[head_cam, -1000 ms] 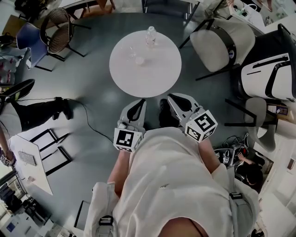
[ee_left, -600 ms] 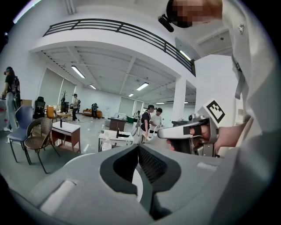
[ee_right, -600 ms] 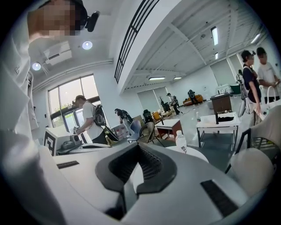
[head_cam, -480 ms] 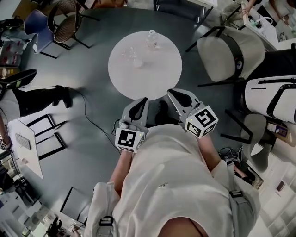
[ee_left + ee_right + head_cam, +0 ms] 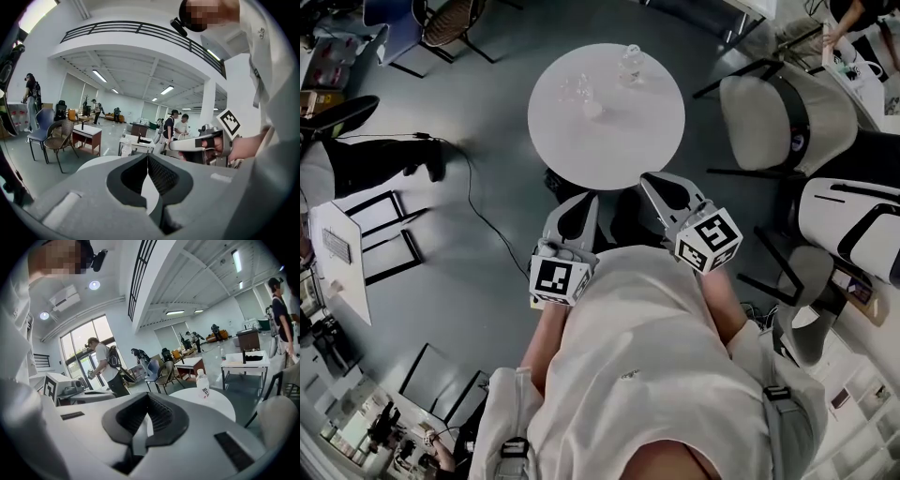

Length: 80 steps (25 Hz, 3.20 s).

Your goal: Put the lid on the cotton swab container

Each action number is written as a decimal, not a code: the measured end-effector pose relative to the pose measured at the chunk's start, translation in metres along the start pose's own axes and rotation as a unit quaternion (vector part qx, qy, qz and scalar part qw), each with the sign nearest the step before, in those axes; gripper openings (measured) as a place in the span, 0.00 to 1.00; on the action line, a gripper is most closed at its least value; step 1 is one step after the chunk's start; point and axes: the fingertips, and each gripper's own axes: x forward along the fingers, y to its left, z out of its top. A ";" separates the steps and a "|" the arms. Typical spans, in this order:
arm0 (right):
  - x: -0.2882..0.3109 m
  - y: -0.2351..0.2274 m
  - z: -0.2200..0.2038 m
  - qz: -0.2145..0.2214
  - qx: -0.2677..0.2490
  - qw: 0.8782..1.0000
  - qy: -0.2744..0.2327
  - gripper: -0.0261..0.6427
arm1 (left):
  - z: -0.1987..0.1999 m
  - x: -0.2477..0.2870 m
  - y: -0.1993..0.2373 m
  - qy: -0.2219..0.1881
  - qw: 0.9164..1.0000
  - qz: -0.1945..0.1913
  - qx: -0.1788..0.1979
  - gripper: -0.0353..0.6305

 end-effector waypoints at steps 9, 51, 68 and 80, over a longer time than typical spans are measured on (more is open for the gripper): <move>0.055 -0.004 0.017 -0.003 -0.014 1.000 0.020 0.05 | 0.014 0.006 0.056 -0.006 1.000 0.013 -0.007 0.07; 0.200 -0.111 0.005 -0.072 -0.049 0.984 0.157 0.07 | 0.030 0.108 0.251 0.043 0.998 0.025 -0.037 0.07; 0.242 -0.147 -0.059 0.023 -0.135 0.962 0.238 0.17 | -0.019 0.146 0.249 0.049 0.989 0.111 -0.080 0.07; 0.267 -0.154 -0.093 0.043 -0.215 0.936 0.275 0.25 | -0.032 0.156 0.253 0.065 0.988 0.106 -0.089 0.07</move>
